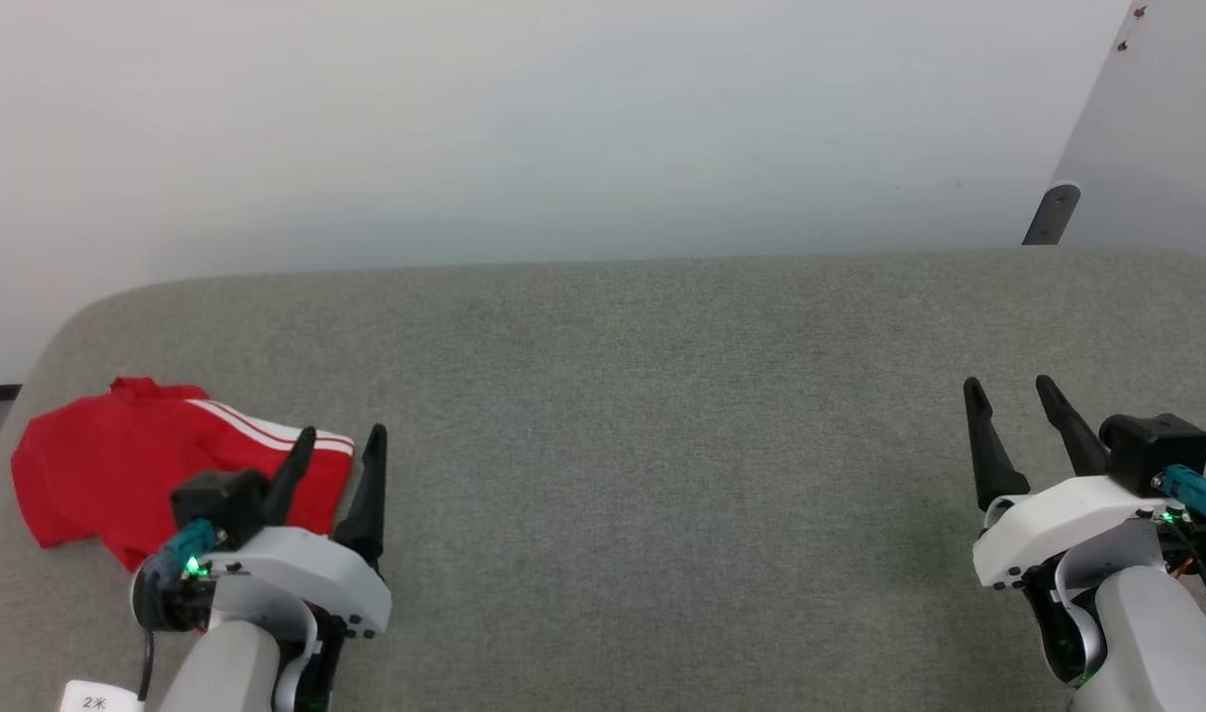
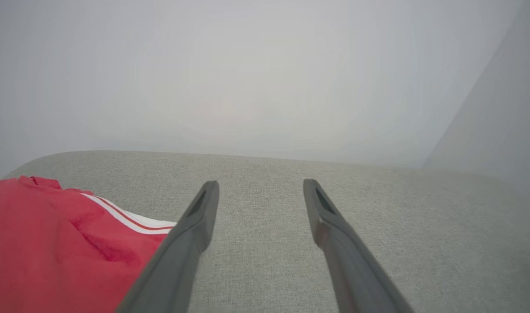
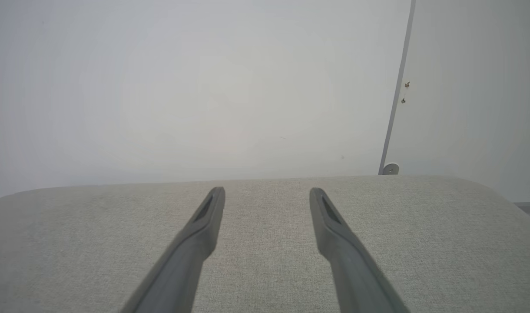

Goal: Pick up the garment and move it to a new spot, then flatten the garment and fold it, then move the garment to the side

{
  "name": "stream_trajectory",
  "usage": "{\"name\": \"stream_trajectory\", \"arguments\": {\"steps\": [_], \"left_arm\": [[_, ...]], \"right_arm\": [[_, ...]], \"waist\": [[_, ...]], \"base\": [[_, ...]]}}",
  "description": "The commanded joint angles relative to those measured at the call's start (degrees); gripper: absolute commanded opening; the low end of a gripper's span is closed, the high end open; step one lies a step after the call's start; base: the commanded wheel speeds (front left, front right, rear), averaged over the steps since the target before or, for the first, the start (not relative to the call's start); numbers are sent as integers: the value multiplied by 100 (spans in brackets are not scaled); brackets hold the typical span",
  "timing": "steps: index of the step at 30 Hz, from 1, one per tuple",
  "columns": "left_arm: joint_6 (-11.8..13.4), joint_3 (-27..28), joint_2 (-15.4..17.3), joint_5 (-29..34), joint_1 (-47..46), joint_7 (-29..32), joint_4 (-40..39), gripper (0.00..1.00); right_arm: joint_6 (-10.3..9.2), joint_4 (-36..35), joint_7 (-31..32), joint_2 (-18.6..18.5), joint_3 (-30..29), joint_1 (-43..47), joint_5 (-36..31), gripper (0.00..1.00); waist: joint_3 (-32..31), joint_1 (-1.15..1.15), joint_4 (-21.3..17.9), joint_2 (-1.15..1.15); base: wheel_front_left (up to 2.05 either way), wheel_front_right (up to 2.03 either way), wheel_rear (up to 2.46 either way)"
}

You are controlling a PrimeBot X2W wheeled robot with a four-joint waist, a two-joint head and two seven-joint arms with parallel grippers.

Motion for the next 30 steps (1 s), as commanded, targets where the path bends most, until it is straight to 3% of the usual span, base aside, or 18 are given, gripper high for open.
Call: {"name": "stream_trajectory", "arguments": {"steps": [1,20,30], "left_arm": [[-28,-14,35,107,-112,-53,8,100],[-93,-62,87,547,-281,-246,381,100],[-150,-125,98,424,-297,-288,523,100]], "right_arm": [[3,8,-57,-29,-11,-118,-123,100],[3,51,-262,51,-139,-107,-634,100],[3,68,-306,93,-225,-28,-454,100]], "waist": [[3,0,-5,0],[36,0,-42,0],[29,0,-27,0]], "base": [[0,0,0],[0,0,0],[0,0,0]]}}
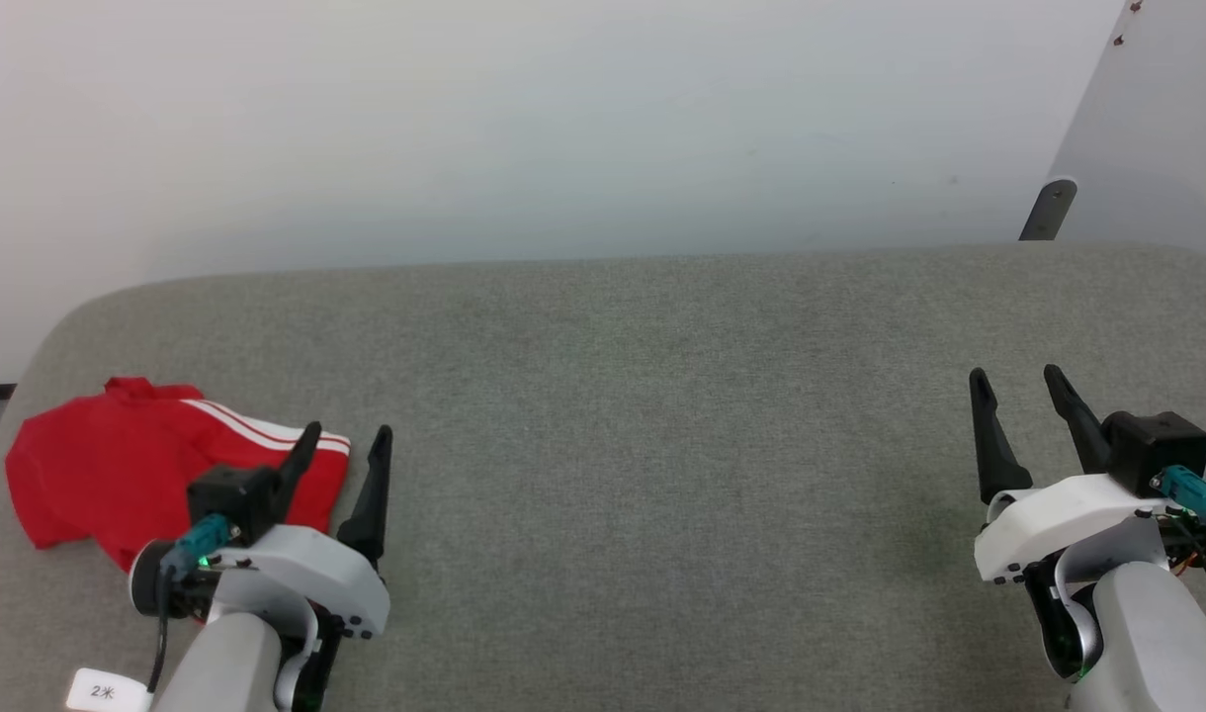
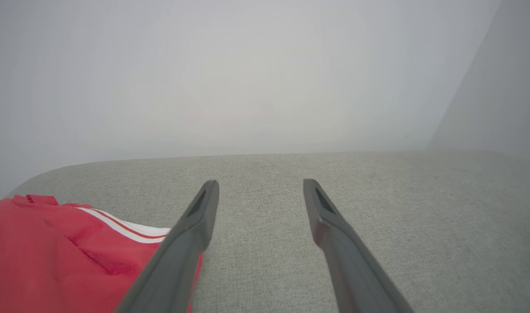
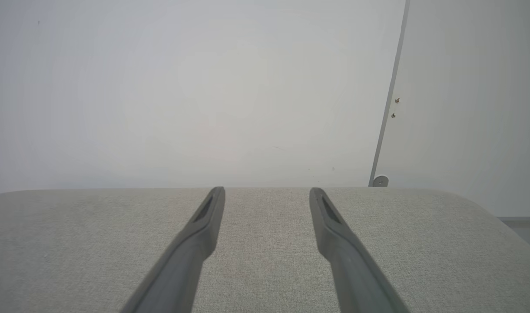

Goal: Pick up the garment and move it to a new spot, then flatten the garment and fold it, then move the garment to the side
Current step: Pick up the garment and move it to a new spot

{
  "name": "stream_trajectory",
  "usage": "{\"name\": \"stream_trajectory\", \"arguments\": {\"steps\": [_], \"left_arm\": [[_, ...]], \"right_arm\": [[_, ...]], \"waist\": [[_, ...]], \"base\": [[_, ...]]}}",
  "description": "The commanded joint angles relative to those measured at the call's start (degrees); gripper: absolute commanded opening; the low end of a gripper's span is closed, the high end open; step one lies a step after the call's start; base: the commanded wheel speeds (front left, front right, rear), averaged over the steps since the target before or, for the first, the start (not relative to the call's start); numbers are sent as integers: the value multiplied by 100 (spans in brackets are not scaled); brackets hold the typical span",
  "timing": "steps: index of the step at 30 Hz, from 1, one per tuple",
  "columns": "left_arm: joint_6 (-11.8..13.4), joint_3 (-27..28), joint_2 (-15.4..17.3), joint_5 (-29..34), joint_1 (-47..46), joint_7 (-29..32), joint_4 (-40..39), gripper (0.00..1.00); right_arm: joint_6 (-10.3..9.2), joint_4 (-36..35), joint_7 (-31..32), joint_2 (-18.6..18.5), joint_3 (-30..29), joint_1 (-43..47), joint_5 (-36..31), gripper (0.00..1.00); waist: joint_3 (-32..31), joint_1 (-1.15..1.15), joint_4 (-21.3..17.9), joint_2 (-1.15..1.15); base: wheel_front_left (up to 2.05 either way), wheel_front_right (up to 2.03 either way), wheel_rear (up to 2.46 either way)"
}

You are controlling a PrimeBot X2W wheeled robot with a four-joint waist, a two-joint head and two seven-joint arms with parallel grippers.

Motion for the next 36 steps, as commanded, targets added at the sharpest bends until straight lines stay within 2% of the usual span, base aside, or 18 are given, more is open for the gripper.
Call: {"name": "stream_trajectory", "arguments": {"steps": [1,6,11,19,28,36], "left_arm": [[-5,-15,30,-43,-39,-1,24,100],[-22,0,14,-131,-18,-1,71,100],[-31,74,-58,-292,92,-1,155,100],[109,235,-123,-188,358,-1,27,100],[297,497,-178,-75,842,-1,-405,100],[637,1138,-366,-134,1445,-1,-1239,100]], "right_arm": [[2,1,-30,-6,-13,48,33,100],[2,8,-29,0,52,128,133,100],[2,-4,-30,-12,308,245,292,100],[2,-29,-29,-33,771,326,610,100],[2,-7,-30,106,1218,331,858,100],[1,272,-29,260,2114,-324,1097,100]], "waist": [[-6,0,13,0],[-28,0,188,0],[-63,0,628,0],[-102,0,1709,0],[-147,0,2940,0],[173,0,3152,0]], "base": [[0,0,0],[0,0,0],[0,0,0],[0,0,0],[0,0,0],[0,0,0]]}}
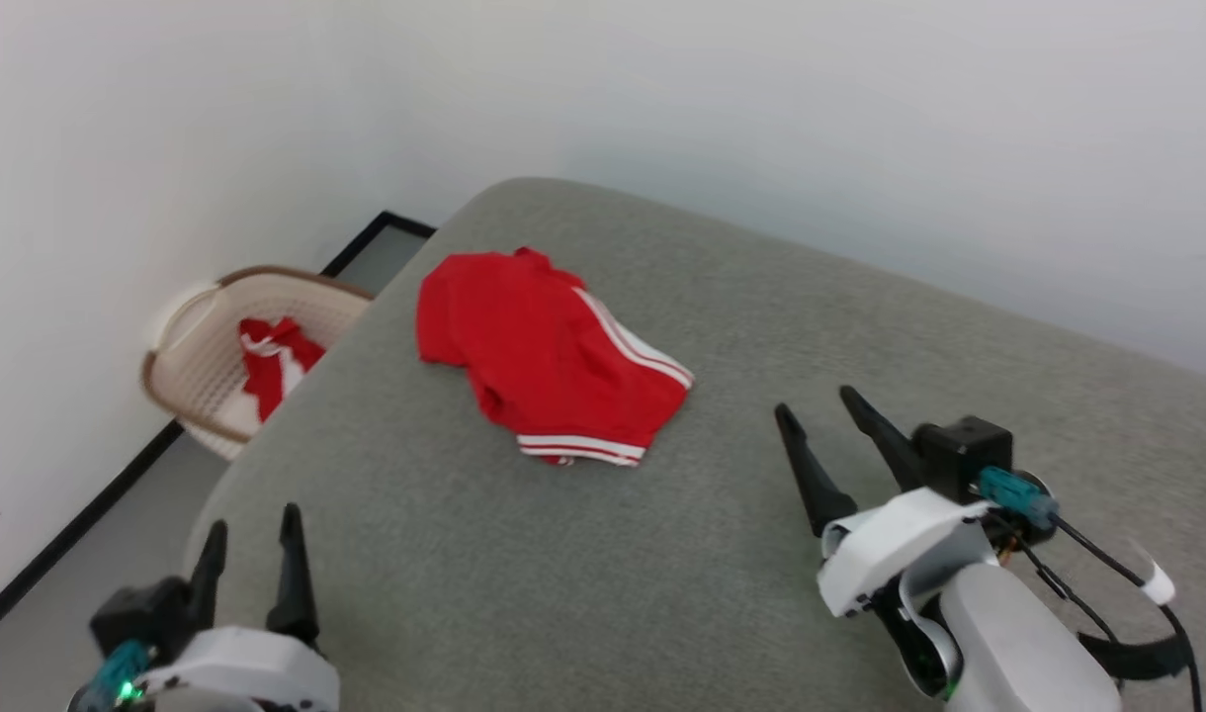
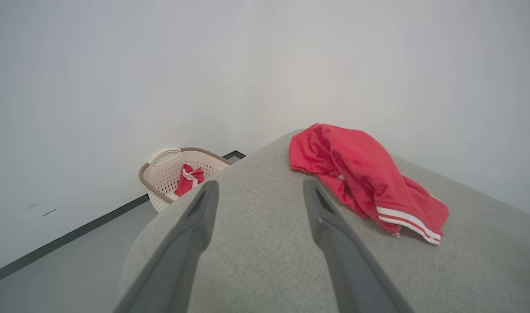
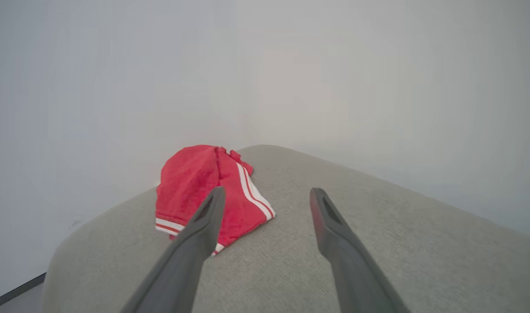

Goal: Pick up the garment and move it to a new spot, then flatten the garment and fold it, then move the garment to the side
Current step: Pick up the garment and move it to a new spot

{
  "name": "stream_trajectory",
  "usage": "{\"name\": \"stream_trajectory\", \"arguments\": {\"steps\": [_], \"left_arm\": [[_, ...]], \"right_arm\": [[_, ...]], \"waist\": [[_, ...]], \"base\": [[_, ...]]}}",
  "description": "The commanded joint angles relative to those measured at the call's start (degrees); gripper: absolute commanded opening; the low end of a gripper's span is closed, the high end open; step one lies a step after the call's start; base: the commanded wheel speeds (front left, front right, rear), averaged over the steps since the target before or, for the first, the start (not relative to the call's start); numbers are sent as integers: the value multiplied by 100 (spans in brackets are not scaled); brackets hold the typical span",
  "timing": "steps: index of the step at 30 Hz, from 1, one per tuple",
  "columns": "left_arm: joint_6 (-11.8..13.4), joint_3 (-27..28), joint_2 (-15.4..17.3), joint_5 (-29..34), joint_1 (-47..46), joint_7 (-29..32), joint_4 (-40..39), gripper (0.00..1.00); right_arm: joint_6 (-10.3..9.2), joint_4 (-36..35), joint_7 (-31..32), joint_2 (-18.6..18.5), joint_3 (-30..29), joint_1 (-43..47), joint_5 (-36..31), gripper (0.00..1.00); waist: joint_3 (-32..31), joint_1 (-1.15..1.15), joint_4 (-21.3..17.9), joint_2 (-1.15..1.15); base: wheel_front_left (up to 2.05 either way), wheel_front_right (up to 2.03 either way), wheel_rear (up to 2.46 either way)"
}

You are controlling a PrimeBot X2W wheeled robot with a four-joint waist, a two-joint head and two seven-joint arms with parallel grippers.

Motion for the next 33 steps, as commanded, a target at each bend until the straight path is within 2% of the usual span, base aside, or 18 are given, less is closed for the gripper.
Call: {"name": "stream_trajectory", "arguments": {"steps": [1,6,12,19,23,27,29,33], "left_arm": [[57,111,-68,-14,158,-1,-173,100],[87,303,-167,72,463,-1,-510,100],[6,298,-204,138,425,-1,-537,100],[-393,-328,-50,338,-649,328,44,100],[-552,-490,192,267,-1567,540,549,100],[-637,-437,444,-301,-2551,991,1255,100],[-660,-373,588,-709,-2945,1336,1685,100],[-658,-724,1087,-1295,-3478,2207,2398,100]], "right_arm": [[0,74,-28,32,165,-148,101,100],[0,198,-29,85,496,-377,292,100],[0,178,-28,53,549,-411,426,100],[0,36,-29,-86,217,-111,314,100],[1,-102,-29,13,305,-208,174,100],[1,-206,-29,56,321,-414,65,100],[1,-248,-29,100,323,-506,50,100],[1,-332,-21,144,310,-586,71,100]], "waist": [[206,0,256,0],[269,0,271,0],[291,0,240,0],[325,0,113,0],[642,0,-561,0],[1058,0,-1247,0],[1210,0,-1582,0],[1416,0,-2165,0]], "base": [[0,0,0],[0,0,0],[0,0,0],[0,0,0],[0,0,0],[0,0,0],[0,0,0],[0,0,0]]}}
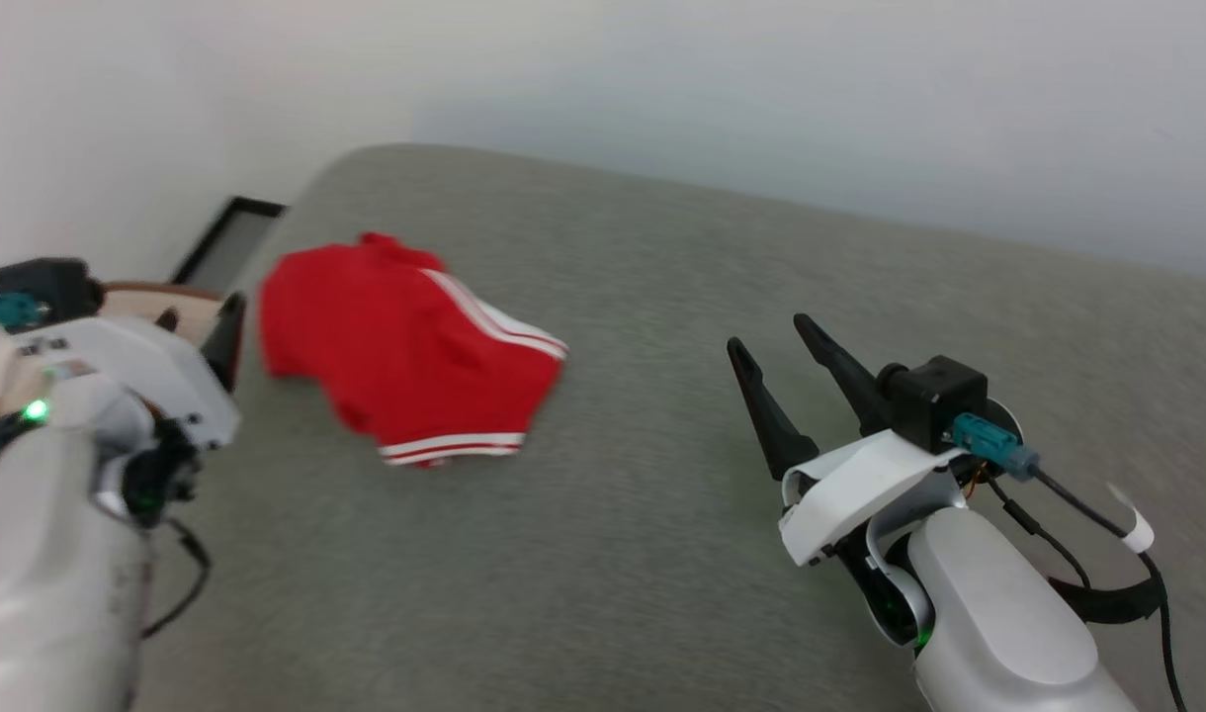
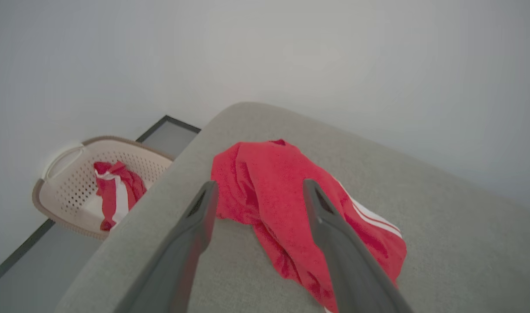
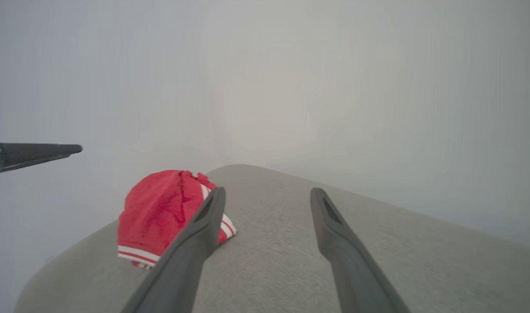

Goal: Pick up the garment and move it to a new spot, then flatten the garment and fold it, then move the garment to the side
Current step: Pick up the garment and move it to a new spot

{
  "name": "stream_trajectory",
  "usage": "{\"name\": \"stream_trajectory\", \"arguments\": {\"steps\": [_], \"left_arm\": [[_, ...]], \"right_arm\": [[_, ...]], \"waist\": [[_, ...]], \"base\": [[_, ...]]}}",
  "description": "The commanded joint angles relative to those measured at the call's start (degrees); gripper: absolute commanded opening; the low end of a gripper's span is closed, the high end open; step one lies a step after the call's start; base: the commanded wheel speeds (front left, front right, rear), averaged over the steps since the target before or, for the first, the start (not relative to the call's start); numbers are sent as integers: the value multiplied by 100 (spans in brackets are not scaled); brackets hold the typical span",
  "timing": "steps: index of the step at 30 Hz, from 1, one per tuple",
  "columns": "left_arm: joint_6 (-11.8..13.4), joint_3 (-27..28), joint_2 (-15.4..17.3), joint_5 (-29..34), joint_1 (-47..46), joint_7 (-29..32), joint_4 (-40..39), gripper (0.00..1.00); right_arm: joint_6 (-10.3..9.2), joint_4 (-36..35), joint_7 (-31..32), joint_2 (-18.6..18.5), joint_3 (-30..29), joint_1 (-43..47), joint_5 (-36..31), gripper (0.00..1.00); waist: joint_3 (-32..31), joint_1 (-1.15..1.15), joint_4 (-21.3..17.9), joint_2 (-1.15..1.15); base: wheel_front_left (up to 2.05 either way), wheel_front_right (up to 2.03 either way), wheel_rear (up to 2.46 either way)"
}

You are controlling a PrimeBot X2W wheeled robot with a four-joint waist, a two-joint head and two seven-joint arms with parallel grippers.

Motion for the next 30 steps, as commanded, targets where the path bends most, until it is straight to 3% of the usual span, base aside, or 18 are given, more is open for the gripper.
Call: {"name": "stream_trajectory", "arguments": {"steps": [1,7,12,16,24,25,28,30], "left_arm": [[-23,-71,85,-172,-129,201,152,100],[-24,-335,636,-1146,-269,1584,709,100],[-25,-515,964,-1605,-183,2506,1011,100],[-25,-506,1091,-1842,-146,2606,1188,100],[-26,-627,960,-2076,-56,2587,1604,98],[-26,-630,928,-2113,-38,2554,1639,56],[-27,-715,835,-2173,13,2416,1603,7],[-28,-757,852,-2211,42,2203,1457,0]], "right_arm": [[1,-24,-5,-7,-9,-66,16,100],[1,-116,-5,39,-26,90,27,100],[1,-205,-5,45,-42,149,-14,100],[1,-288,-5,47,-19,110,11,100],[1,-285,-5,46,34,0,-49,100],[1,-276,-5,46,21,-9,-63,100],[1,-274,-5,47,2,-15,-79,100],[1,-272,-6,45,8,30,-41,100]], "waist": [[904,0,-1338,0],[927,0,-1904,0],[1029,0,-2218,0],[1195,0,-2410,0],[1321,0,-2537,0],[1304,0,-2528,0],[1218,0,-2477,0],[1101,0,-2433,0]], "base": [[0,0,0],[0,0,0],[0,0,0],[0,0,0],[0,0,0],[0,0,0],[0,0,0],[0,0,0]]}}
